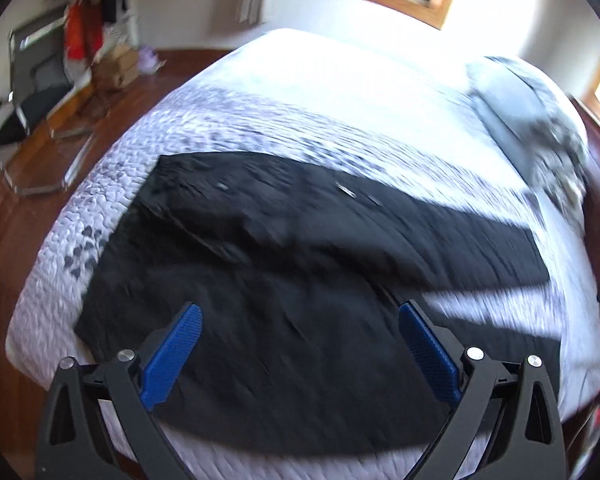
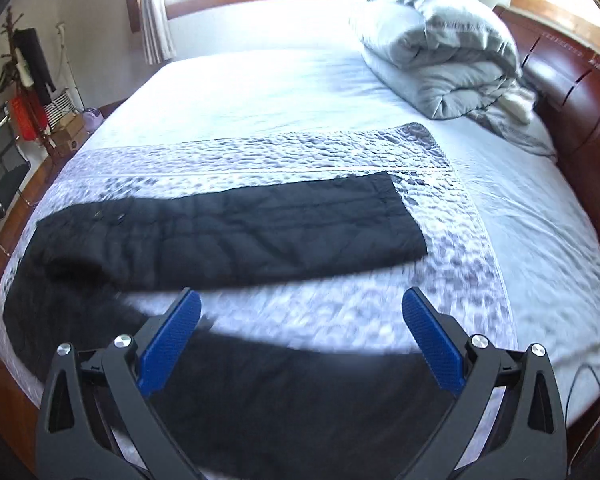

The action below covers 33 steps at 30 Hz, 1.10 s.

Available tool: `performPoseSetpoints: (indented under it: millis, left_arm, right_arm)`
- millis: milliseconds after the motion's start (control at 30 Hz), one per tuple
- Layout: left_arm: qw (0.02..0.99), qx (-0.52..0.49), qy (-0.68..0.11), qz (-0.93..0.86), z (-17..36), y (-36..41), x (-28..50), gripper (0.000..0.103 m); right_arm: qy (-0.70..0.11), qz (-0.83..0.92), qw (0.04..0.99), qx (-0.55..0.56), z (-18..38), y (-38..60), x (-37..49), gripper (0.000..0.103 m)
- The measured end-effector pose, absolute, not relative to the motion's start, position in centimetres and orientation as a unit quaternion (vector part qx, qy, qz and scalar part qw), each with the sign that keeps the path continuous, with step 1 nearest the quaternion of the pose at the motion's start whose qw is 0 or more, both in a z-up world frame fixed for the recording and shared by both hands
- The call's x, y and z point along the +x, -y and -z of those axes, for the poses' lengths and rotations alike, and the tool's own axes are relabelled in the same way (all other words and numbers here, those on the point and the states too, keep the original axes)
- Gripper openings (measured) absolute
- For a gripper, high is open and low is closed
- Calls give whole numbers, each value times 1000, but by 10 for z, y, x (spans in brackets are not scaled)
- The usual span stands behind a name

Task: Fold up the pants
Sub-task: 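Grasp the waistband with the left tool while the right tool grasps a leg hem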

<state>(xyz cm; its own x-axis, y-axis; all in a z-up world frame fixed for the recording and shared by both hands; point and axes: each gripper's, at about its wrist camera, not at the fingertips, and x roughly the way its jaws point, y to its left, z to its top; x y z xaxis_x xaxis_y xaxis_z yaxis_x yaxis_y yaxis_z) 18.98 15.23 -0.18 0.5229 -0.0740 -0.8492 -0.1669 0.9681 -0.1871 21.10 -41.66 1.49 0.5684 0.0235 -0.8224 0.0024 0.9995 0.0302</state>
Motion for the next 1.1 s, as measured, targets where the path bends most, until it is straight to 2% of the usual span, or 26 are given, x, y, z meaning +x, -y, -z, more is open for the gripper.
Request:
performPoseSetpoints:
  millis: [200,333,433,700,1000,1100]
  left_arm:
    - [812,-209,-540,-72,52,-255,296,99]
    - [782,-246,-565,-91,86,-289,336,99]
    - [770,-236,-587,-91,106,-298,357,99]
    - [746,-239,-617,-78,145,-314,393,99]
    - [716,-163,-671,-107,183,-297,425,99]
    - [714,-134,-679,-110,186,-287,429,99]
  right_arm:
    - [-579,-31,809,101,61,513,378,100]
    - [-603,-21,786,133,102,534,433,100]
    - [-616,-15,777,127,127,539,462,100]
    - [-638,2,763,107,182,554,505,100]
    - [-645,18,764,22,209,535,514,101]
    - [-650,16,759,26,209,536,515,101]
